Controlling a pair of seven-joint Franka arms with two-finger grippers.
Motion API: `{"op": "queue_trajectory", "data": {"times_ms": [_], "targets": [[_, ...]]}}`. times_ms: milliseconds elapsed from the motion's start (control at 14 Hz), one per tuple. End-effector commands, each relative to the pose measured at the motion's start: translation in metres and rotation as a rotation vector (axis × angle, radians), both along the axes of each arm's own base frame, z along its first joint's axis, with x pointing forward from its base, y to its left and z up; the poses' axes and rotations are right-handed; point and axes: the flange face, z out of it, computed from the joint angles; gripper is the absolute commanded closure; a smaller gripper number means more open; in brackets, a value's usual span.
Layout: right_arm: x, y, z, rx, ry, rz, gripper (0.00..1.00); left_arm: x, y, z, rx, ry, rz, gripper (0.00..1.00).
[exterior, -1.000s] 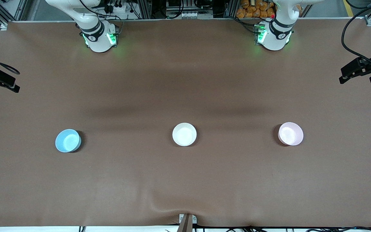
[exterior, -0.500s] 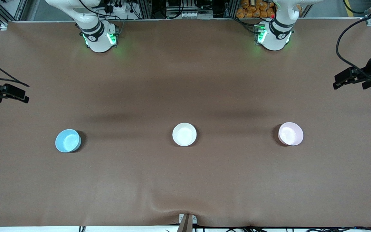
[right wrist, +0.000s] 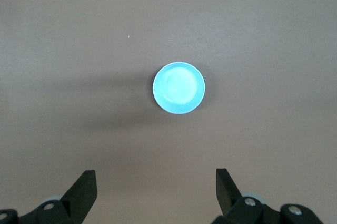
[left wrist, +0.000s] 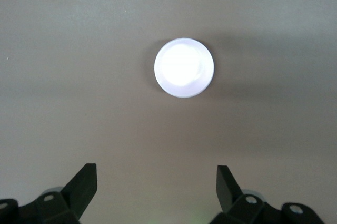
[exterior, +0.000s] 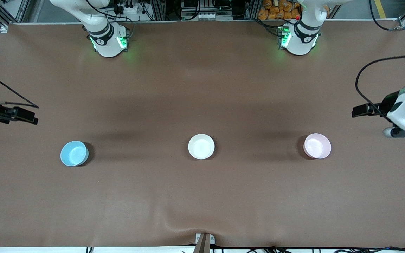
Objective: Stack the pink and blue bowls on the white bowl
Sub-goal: 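Reach the pink bowl with the left gripper, blue bowl with the right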
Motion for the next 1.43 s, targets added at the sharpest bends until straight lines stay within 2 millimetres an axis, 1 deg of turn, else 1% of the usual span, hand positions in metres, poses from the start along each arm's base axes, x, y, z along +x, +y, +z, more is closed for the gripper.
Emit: {"op": "queue_trajectory", "data": {"times_ms": [0,71,143,214,286,357,429,500,571,643,714,786,857,929,1071,1143,1214,1286,1357], "targets": [[0.024,-0.007,-0.061,-0.012,0.066,0.043,0.0,0.016,0.003,-0.029,0.016,-0.003,-0.028,0.0],[0.035,-0.008,-0.082,-0.017,0.053,0.05,0.0,0.02,0.007,-0.04,0.023,-0.009,-0.055,0.0],[0.045,-0.017,-0.097,-0.034,0.019,0.079,0.0,0.023,0.013,-0.055,0.009,-0.028,-0.111,0.0],[0.048,-0.03,-0.107,-0.042,0.001,0.118,0.0,0.026,0.02,-0.077,0.0,-0.048,-0.133,0.0],[0.049,-0.034,-0.118,-0.042,0.013,0.144,0.0,0.024,0.023,-0.098,-0.001,-0.068,-0.14,0.0],[0.046,-0.035,-0.13,-0.038,0.042,0.146,0.0,0.022,0.022,-0.115,-0.001,-0.091,-0.154,0.0],[0.037,-0.032,-0.153,-0.032,0.086,0.147,0.0,0.019,0.021,-0.134,-0.002,-0.1,-0.163,0.0],[0.028,-0.03,-0.171,-0.025,0.124,0.147,0.0,0.015,0.02,-0.148,-0.003,-0.108,-0.165,0.0],[0.023,-0.032,-0.185,-0.023,0.132,0.143,0.0,0.013,0.019,-0.163,-0.003,-0.116,-0.167,0.0],[0.019,-0.037,-0.198,-0.026,0.103,0.143,0.0,0.011,0.014,-0.175,-0.005,-0.128,-0.174,0.0],[0.013,-0.037,-0.21,-0.028,0.088,0.145,0.0,0.011,0.008,-0.187,-0.007,-0.138,-0.184,0.0],[0.004,-0.036,-0.219,-0.026,0.095,0.145,0.0,0.012,0.006,-0.195,-0.011,-0.138,-0.188,0.0],[-0.004,-0.035,-0.226,-0.021,0.11,0.142,0.0,0.013,0.008,-0.204,-0.012,-0.134,-0.189,0.01],[-0.011,-0.032,-0.229,-0.017,0.12,0.146,0.0,0.012,0.01,-0.217,-0.016,-0.131,-0.208,0.05],[-0.026,-0.03,-0.235,-0.01,0.142,0.146,0.0,0.01,0.018,-0.236,-0.022,-0.142,-0.234,0.19],[-0.035,-0.029,-0.235,-0.01,0.135,0.146,0.0,0.007,0.02,-0.242,-0.024,-0.136,-0.232,0.22],[-0.044,-0.025,-0.233,-0.012,0.115,0.147,0.0,0.007,0.02,-0.249,-0.026,-0.135,-0.23,0.23],[-0.052,-0.022,-0.236,-0.015,0.099,0.146,0.0,0.006,0.022,-0.255,-0.029,-0.129,-0.225,0.25],[-0.059,-0.021,-0.241,-0.016,0.088,0.145,0.0,0.005,0.024,-0.258,-0.031,-0.125,-0.222,0.32]]}}
